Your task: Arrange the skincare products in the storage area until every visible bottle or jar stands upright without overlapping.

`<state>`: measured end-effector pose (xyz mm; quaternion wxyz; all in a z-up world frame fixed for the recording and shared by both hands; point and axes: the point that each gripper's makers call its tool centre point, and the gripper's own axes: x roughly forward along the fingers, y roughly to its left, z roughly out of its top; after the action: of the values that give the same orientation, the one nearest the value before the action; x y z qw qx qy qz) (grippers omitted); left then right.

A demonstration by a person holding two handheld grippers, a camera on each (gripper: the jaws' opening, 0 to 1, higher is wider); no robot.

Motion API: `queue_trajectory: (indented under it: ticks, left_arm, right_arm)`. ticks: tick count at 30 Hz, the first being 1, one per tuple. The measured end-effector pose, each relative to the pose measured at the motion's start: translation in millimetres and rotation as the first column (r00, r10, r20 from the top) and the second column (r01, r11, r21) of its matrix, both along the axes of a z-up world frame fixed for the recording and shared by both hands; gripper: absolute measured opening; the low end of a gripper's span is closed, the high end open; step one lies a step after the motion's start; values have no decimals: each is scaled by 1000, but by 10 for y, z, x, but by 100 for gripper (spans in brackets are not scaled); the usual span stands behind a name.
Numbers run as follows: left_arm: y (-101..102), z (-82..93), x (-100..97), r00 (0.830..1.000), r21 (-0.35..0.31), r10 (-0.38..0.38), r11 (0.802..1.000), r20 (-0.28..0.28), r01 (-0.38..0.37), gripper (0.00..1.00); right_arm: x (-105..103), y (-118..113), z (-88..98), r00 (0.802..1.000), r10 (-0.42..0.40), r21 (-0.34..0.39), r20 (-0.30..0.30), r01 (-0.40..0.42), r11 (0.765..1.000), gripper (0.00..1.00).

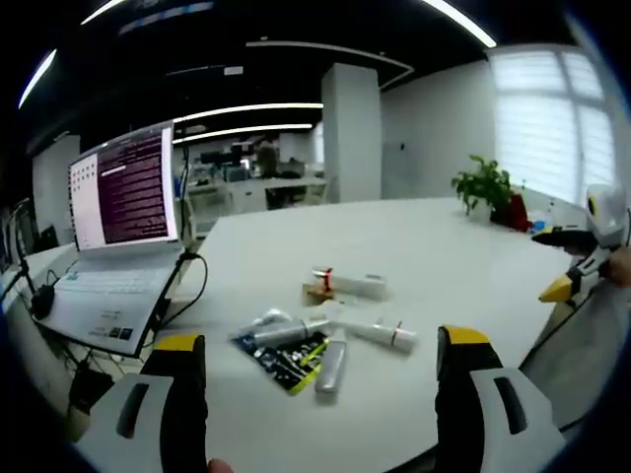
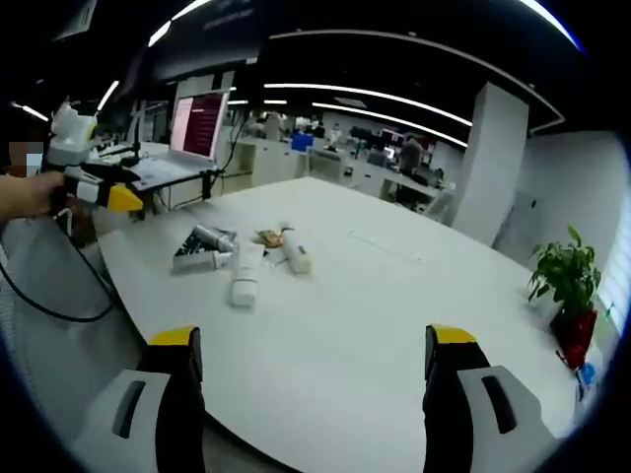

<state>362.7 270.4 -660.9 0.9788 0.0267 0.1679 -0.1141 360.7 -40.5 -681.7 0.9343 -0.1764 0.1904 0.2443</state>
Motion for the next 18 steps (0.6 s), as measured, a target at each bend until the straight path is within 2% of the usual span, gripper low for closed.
queue_trajectory:
  ticks: [18]
  left_arm:
    - [-1,-22,0,1000,5,-7,1000,-7,7,91]
  right_arm:
    - [4,2,-20,1000,3,-5,-4,-3,1000,93]
